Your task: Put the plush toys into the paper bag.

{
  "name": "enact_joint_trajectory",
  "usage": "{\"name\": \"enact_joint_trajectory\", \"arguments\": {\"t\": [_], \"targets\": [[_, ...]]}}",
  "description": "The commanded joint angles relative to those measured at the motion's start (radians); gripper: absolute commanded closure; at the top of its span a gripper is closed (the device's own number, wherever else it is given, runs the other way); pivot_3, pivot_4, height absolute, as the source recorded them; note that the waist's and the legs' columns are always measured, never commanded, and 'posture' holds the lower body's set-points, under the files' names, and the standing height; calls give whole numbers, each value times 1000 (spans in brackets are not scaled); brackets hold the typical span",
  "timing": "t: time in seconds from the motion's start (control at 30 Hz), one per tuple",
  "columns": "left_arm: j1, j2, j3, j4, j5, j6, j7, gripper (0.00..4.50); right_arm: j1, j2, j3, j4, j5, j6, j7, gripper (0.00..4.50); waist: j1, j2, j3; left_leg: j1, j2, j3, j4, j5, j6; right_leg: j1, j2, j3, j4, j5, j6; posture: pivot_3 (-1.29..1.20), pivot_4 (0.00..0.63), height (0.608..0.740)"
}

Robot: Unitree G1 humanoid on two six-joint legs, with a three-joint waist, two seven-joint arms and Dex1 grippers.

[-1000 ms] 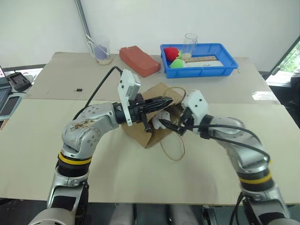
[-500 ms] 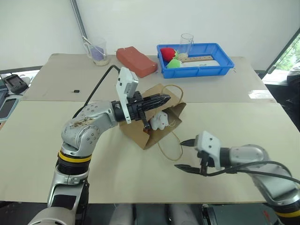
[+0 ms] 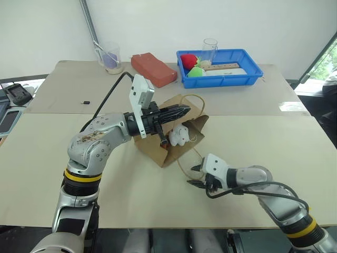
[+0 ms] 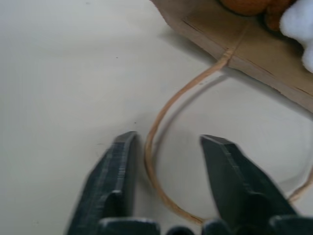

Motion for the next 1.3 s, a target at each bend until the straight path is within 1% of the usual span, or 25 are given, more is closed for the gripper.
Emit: {"name": "enact_joint_trajectory", "arguments": {"t": [0.03, 0.07, 0.1, 0.27, 0.4, 0.43, 0.5, 0.57, 0.67, 0.73, 0.87, 0.97, 1.17, 1.3], "targets": [[-11, 8, 16, -38, -3, -15, 6, 4500, 3, -7, -4, 1, -47, 10, -27, 3842, 1, 0, 0, 0, 0, 0, 0, 0, 0, 0, 0, 0, 0, 0, 0, 0, 150, 740], [-11, 8, 16, -38, -2, -15, 6, 4500, 3, -5, -7, -6, -46, 17, -29, 4247, 2, 0, 0, 0, 0, 0, 0, 0, 0, 0, 0, 0, 0, 0, 0, 0, 150, 740], [-11, 8, 16, -37, -2, -15, 6, 4500, 2, -5, -12, -11, -43, 23, -29, 4490, 4, 0, 0, 0, 0, 0, 0, 0, 0, 0, 0, 0, 0, 0, 0, 0, 150, 740], [-11, 19, 21, -32, -1, -19, 0, 4500, -13, -21, -63, -33, -17, 70, -23, 4490, 8, 0, 0, -1, 0, 0, 0, 0, 0, 0, 0, 0, 0, 0, 0, 0, 150, 740], [-16, 28, 24, -28, -1, -22, -2, 4500, -26, -49, -150, -70, 62, 130, 19, 4490, 10, 0, 0, -1, -1, 0, 0, 0, 0, -1, -1, 0, 0, 0, 0, 0, 150, 740], [-25, 30, 26, -22, -3, -23, -6, 4500, -43, -71, -202, -90, 121, 153, 59, 4490, 11, 0, 0, -2, -1, 0, 0, 0, 0, -1, -1, 0, -1, 0, 0, 0, 150, 740], [-43, 33, 31, -7, -5, -26, -15, 4500, -86, -113, -292, -117, 224, 199, 129, 4490, 11, 0, 0, -2, 0, 0, 0, 0, 0, -1, 0, 0, -1, 0, 0, 0, 150, 740], [-57, 34, 31, 8, -3, -32, -25, 4500, -130, -148, -345, -120, 284, 239, 161, 4490, 8, 0, 0, -2, 0, 0, 0, 0, 0, -2, 0, 0, 0, 0, 0, 0, 150, 740], [-103, 30, 21, 71, 14, -63, -59, 4500, -290, -220, -429, -72, 369, 295, 209, 4490, 7, 0, 0, -2, 0, 0, 0, 0, 0, -1, 0, 0, -1, 0, 0, 0, 150, 740], [-137, 25, 8, 123, 37, -98, -87, 4500, -364, -252, -449, -43, 401, 309, 230, 4490, 8, 0, 0, -2, 0, 0, 0, 0, 0, -1, 0, 0, -1, 0, 0, 0, 150, 740], [-219, -7, -13, 255, 99, -194, -132, 4500, -501, -307, -449, 11, 434, 311, 279, 4490, 11, 0, 0, -3, 0, 0, -1, 0, 0, -2, 0, -1, -3, 0, 0, 0, 150, 740], [-255, -27, -17, 338, 140, -253, -155, 4500, -566, -312, -416, 34, 432, 309, 288, 4490, 12, 0, 0, -5, -1, 0, 0, 0, 1, -2, -1, -1, -5, 0, 0, 0, 150, 740], [-285, -47, -10, 455, 210, -350, -167, 4500, -610, -277, -362, 13, 439, 310, 269, 4490, 9, 0, 0, -6, 0, 0, -1, -1, 2, -3, -1, -1, -7, 0, 0, 0, 150, 740], [-292, -55, -5, 484, 227, -371, -169, 4500, -634, -271, -330, 16, 423, 298, 268, 4490, 11, 0, 0, -9, 0, 0, 0, -1, 1, -6, -1, -1, -7, 1, 1, 0, 150, 740]]}}
